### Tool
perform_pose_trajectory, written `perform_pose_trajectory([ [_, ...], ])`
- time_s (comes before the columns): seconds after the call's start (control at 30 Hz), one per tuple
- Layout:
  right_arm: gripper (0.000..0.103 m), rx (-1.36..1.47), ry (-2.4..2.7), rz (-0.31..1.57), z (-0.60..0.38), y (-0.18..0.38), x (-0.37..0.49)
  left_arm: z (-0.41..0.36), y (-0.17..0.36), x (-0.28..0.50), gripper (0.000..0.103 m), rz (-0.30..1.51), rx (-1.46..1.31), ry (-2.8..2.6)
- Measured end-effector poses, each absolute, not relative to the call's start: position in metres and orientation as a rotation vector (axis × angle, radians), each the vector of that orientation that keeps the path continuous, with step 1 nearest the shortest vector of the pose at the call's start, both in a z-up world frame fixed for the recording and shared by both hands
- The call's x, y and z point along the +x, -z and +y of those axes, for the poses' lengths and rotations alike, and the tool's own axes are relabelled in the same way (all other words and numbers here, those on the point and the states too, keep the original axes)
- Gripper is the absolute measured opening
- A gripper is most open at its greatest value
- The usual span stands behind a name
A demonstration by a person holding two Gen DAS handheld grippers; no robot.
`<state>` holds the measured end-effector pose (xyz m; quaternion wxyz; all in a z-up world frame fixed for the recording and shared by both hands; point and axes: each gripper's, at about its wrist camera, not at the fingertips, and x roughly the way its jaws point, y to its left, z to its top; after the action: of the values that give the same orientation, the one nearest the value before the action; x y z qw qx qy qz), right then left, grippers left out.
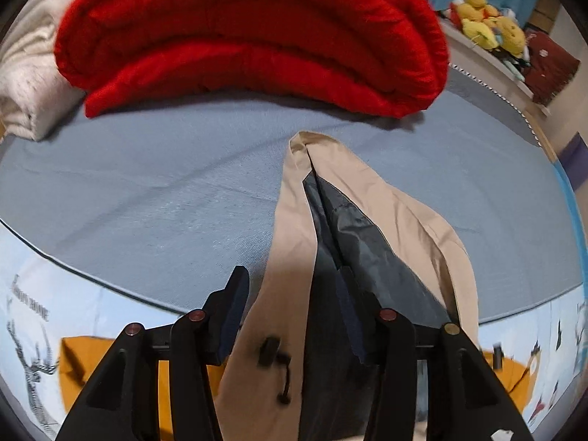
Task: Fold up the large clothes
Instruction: 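Grasp the beige hood with the left tool and lift it, then fold the held hood down over the jacket body with the left tool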
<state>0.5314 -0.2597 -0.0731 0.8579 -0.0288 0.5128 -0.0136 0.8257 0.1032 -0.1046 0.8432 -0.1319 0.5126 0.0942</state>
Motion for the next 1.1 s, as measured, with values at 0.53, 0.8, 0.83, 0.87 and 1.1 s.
perform_pose_trajectory([
  [0.53, 0.022, -0.035, 0.03, 1.108, -0.263, 0.083, 0.541, 0.112, 0.16, 0.87, 0.022, 1.23, -0.328, -0.213],
  [0.8, 0.022, 0.014, 0.026, 1.105, -0.273, 0.073, 0.543, 0.092, 0.078, 0.822, 0.003, 1.064, -0.201, -0.067],
  [0.83, 0.022, 0.023, 0.028, 1.097, -0.274, 0.069, 0.543, 0.086, 0.064, 0.805, 0.003, 1.035, -0.17, -0.038],
  [0.87, 0.022, 0.036, 0.03, 1.085, -0.277, 0.064, 0.543, 0.08, 0.05, 0.787, 0.003, 1.006, -0.139, -0.011],
  [1.1, 0.022, 0.134, 0.026, 1.008, -0.287, 0.033, 0.53, 0.035, -0.014, 0.615, 0.003, 0.823, 0.066, 0.165],
])
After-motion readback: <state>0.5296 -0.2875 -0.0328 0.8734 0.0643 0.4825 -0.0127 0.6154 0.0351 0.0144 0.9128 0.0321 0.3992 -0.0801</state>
